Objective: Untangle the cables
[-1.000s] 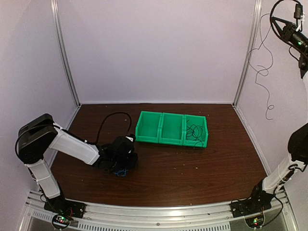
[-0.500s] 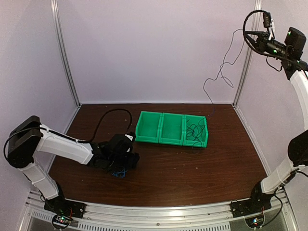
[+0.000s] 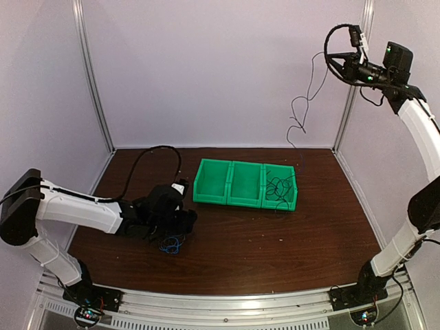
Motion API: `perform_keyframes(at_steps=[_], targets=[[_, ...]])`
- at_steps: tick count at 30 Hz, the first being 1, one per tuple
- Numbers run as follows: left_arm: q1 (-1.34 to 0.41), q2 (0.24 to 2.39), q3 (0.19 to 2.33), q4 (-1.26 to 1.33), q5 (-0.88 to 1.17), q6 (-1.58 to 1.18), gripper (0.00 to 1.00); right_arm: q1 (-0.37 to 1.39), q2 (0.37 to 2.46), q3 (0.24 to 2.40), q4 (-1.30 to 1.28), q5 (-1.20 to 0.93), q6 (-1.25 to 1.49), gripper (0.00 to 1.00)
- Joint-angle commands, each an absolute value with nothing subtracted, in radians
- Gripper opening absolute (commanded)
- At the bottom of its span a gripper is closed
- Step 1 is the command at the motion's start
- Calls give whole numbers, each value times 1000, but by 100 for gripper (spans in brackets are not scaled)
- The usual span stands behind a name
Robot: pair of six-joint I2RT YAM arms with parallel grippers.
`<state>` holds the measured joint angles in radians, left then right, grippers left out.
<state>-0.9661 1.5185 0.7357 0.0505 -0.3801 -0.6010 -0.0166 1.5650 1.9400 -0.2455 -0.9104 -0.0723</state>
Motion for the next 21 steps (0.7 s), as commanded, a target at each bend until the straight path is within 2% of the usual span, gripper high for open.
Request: perform_keyframes(at_steps=[1, 11, 21], targets=[[-971, 1489, 712, 66, -417, -602, 68, 0, 1568, 1851, -256, -865, -118, 0], [-971, 1469, 666, 112, -451, -625, 67, 97, 1559, 1636, -289, -873, -177, 0], [-971, 1470, 644, 109, -462, -632, 67, 114, 1543, 1448, -227, -855, -167, 0]])
